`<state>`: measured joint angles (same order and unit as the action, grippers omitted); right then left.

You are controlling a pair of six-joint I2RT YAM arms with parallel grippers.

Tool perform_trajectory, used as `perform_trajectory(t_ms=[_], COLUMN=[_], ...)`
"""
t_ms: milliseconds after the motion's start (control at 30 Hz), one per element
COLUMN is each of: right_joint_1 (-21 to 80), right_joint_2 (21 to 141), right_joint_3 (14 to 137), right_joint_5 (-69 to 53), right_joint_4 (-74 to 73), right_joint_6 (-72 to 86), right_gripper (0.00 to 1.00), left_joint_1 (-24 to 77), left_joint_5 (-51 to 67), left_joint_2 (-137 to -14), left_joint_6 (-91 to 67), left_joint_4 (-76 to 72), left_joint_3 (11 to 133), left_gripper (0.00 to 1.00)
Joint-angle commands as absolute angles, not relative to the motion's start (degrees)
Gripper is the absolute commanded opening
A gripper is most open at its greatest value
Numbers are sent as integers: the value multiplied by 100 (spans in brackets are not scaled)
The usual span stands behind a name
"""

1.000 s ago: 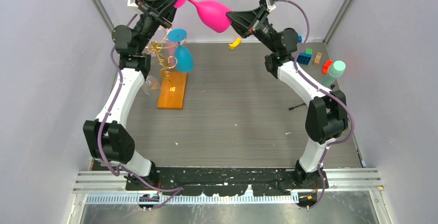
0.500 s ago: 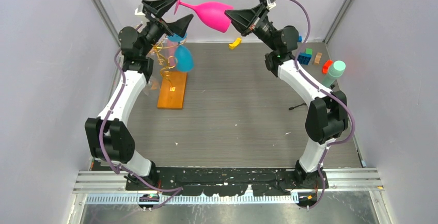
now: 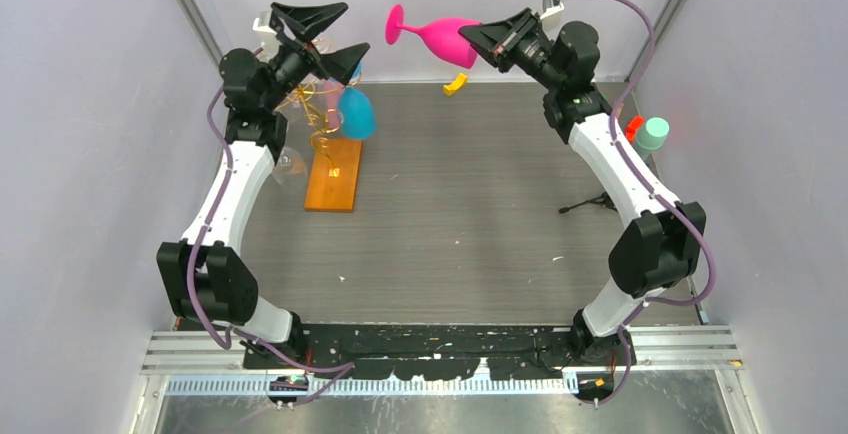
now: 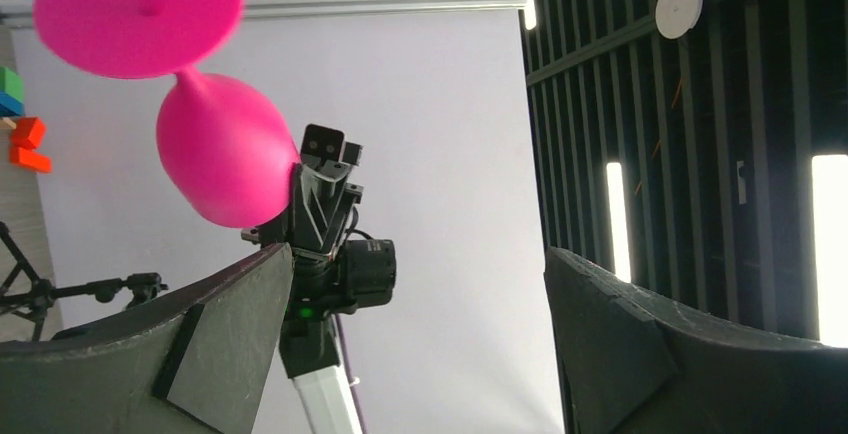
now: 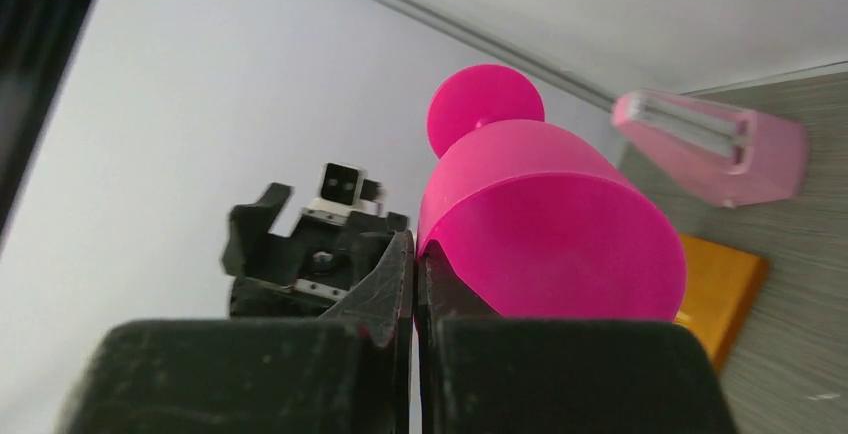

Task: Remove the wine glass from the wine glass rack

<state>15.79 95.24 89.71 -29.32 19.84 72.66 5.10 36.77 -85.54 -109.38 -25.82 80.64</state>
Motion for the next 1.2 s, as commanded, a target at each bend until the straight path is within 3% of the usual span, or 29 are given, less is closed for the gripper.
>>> perform_trajectory(t_ms=[0, 233, 533, 867, 1167], right_joint_1=[1617, 1708, 1946, 1683, 1283], right_joint_2=[9152, 9622, 10349, 11016, 11587], right_joint_3=[9624, 10892, 11600, 11601, 11938], right_joint_5=[-2263, -688, 1159, 1439, 1834], right_joint_4=[-265, -3835, -5874, -6179, -5999], right_joint_6=[5574, 3314, 1883, 1691, 1776], right_gripper=[0, 0, 0, 0, 0], left_joint_1=[371, 266, 244, 54, -434], left_joint_5=[3905, 4225, 4430, 4379, 3660], left_joint_2=[-8330, -8367, -8496, -8618, -8437], left_joint_6=[-10654, -9837, -8306, -6887, -5487], left_joint_4=[-2606, -1701, -30, 1659, 3244], left_joint_3=[8132, 8649, 9478, 10327, 10858], left_gripper=[100, 100, 100, 100, 100])
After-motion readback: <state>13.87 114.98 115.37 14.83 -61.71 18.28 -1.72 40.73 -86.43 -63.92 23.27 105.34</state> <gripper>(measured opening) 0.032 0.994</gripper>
